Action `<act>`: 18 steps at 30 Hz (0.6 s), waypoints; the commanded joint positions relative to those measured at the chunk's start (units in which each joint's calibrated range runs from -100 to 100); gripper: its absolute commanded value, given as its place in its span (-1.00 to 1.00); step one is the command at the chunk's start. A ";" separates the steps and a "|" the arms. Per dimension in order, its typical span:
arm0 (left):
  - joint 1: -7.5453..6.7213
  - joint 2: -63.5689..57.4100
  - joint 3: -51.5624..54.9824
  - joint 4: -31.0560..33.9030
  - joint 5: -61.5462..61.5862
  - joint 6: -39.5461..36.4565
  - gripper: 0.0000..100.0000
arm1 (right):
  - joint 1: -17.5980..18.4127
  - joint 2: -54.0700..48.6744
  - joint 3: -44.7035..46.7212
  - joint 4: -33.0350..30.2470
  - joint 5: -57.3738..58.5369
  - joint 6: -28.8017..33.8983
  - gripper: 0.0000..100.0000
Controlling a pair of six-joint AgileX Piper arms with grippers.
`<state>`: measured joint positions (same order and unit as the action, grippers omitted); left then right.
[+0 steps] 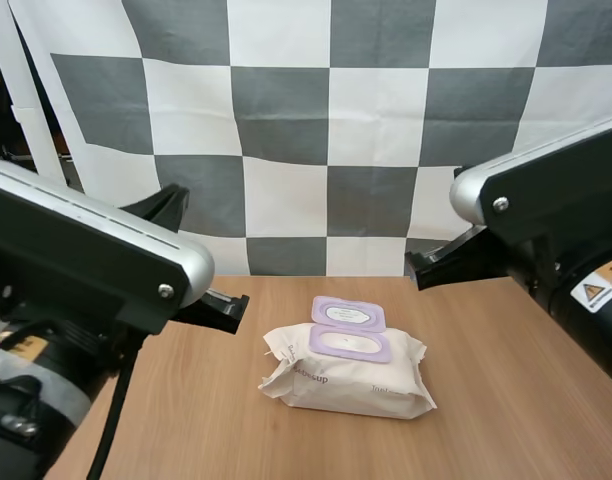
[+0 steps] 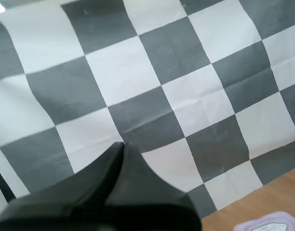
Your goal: Open the wet wipes lid
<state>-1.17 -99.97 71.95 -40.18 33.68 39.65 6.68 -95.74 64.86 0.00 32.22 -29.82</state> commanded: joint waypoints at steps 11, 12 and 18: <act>-1.04 -0.03 28.05 -6.24 -35.72 -3.85 -1.00 | -0.38 -4.26 30.90 0.80 -26.89 0.11 -1.00; -1.04 -0.03 28.05 -5.92 -32.30 -3.69 -1.00 | -0.47 -4.26 31.97 1.55 -26.89 0.11 -1.00; -0.63 -0.03 28.05 -3.74 -27.94 -4.98 -1.00 | -0.66 -4.26 35.14 4.29 -27.82 0.59 -1.00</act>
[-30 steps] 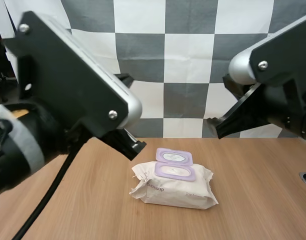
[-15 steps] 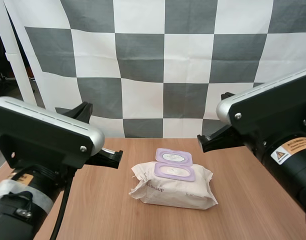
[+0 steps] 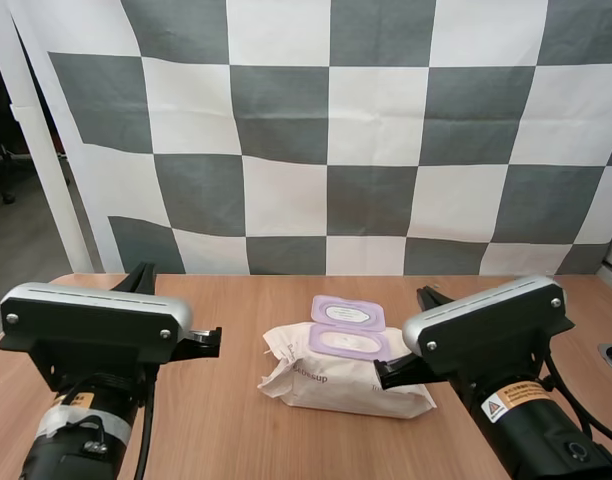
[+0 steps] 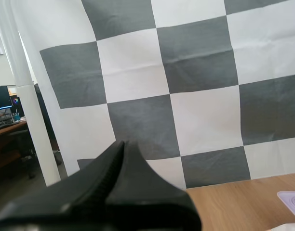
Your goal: Open the wet wipes lid
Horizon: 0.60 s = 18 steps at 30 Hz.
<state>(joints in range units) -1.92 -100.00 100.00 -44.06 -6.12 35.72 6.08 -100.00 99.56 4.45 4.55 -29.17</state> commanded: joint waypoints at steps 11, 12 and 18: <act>0.78 0.00 0.00 38.41 22.74 -41.08 -1.00 | -0.38 0.00 0.44 -0.12 5.22 1.86 -1.00; 0.78 0.00 0.00 44.06 24.26 -46.55 -1.00 | -0.48 0.00 0.44 -0.12 5.52 2.22 -1.00; 0.18 0.00 0.00 61.98 34.54 -65.19 -1.00 | -1.48 0.00 0.44 -0.36 13.72 4.59 -1.00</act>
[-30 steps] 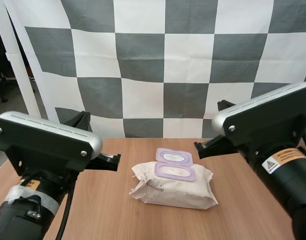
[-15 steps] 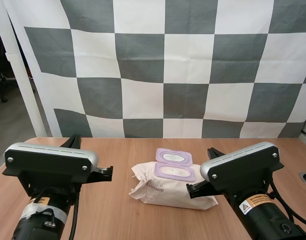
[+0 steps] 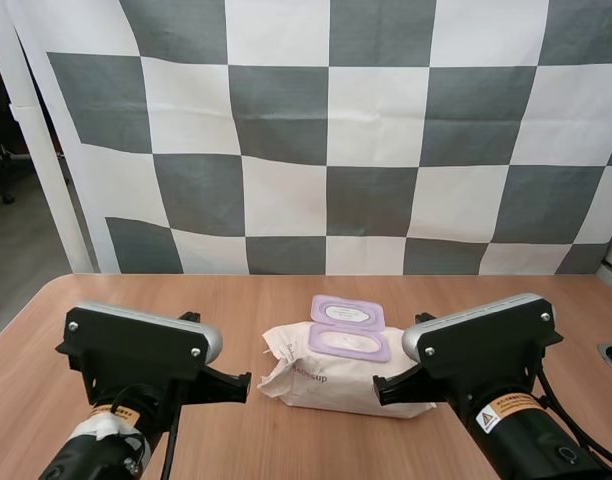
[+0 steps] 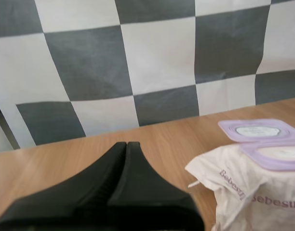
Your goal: Open the wet wipes lid
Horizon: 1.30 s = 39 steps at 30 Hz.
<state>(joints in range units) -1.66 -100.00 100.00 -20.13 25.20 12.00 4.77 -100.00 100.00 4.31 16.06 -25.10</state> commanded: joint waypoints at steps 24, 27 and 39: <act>-1.09 0.00 0.00 40.06 6.61 -46.57 -1.00 | -1.83 0.00 0.00 -6.92 16.96 8.37 -1.00; -1.09 0.00 0.00 40.06 6.61 -46.57 -1.00 | -1.83 0.00 0.00 -6.92 16.96 8.37 -1.00; -1.09 0.00 0.00 40.06 6.61 -46.57 -1.00 | -1.83 0.00 0.00 -6.92 16.96 8.37 -1.00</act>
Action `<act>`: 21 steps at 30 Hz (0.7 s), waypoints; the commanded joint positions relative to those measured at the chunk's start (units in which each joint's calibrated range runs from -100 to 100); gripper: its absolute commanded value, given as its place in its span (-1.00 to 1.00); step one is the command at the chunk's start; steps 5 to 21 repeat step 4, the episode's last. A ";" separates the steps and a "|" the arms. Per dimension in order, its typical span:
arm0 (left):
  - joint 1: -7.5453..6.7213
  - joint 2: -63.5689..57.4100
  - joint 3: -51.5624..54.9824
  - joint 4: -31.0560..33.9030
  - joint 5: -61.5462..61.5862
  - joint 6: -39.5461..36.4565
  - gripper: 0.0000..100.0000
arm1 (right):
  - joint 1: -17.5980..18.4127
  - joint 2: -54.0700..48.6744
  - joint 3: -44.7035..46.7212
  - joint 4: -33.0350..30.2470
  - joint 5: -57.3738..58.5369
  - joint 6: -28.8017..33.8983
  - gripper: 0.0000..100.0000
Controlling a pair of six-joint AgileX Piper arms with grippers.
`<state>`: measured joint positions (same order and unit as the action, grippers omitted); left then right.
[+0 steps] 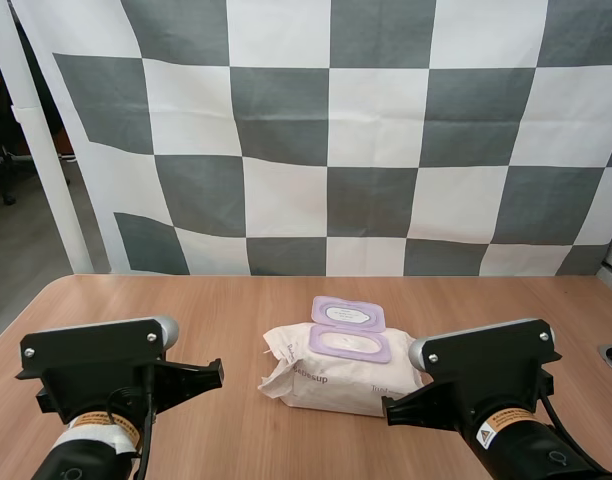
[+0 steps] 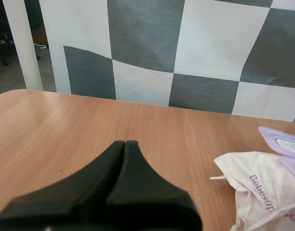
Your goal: Open the wet wipes lid
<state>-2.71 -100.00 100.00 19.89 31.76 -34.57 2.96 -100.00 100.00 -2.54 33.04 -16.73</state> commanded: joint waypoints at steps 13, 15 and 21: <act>-0.04 0.00 0.00 0.04 0.05 0.00 -1.00 | -0.02 0.00 0.00 -0.07 -0.02 0.00 -1.00; -0.04 0.00 0.00 0.04 0.05 0.00 -1.00 | -0.02 0.00 0.00 -0.07 -0.02 0.00 -1.00; -0.04 0.00 0.00 0.04 0.05 0.00 -1.00 | -0.02 0.00 0.00 -0.07 -0.02 0.00 -1.00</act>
